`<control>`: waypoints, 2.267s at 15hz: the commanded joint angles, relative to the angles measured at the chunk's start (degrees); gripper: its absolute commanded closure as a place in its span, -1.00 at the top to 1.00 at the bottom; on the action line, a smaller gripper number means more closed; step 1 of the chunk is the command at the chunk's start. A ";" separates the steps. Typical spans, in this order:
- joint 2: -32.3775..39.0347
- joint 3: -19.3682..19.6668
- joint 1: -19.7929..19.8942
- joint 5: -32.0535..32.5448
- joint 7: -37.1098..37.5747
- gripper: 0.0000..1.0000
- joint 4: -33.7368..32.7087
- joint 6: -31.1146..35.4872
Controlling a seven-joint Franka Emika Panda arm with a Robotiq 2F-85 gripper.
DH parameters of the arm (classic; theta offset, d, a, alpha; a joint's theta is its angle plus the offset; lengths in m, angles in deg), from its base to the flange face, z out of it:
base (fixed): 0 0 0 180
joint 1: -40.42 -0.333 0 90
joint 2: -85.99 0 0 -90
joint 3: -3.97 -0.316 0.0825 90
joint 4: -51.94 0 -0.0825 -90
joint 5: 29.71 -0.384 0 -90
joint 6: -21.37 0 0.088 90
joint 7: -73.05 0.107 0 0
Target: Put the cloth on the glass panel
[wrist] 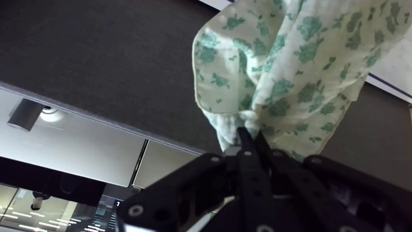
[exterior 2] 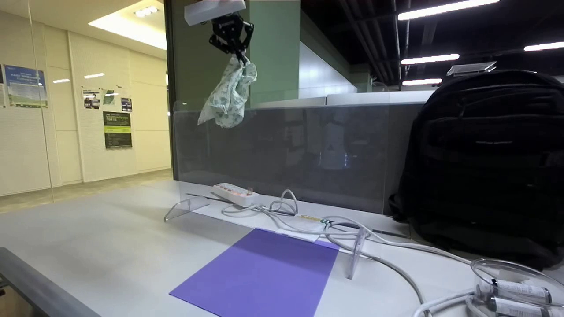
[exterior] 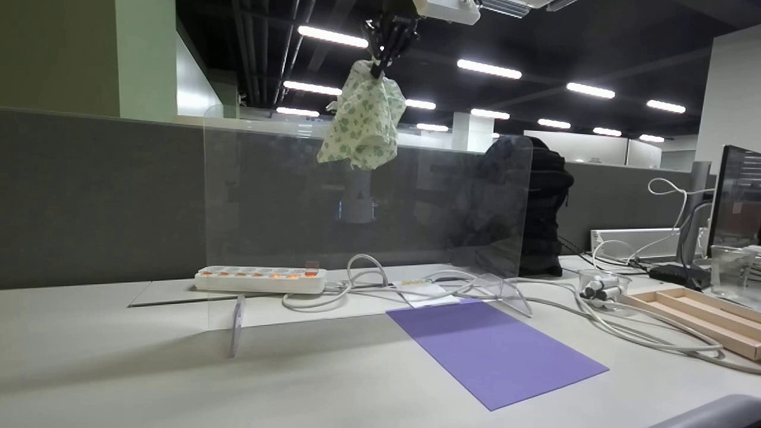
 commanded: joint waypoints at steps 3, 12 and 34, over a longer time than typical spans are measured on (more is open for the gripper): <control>1.31 -0.08 1.28 5.81 6.85 -0.98 -0.62 -3.11; 1.97 -2.85 4.91 15.70 26.15 -0.98 -0.40 -2.69; 1.52 -5.91 4.74 24.23 55.88 1.00 -2.14 -15.15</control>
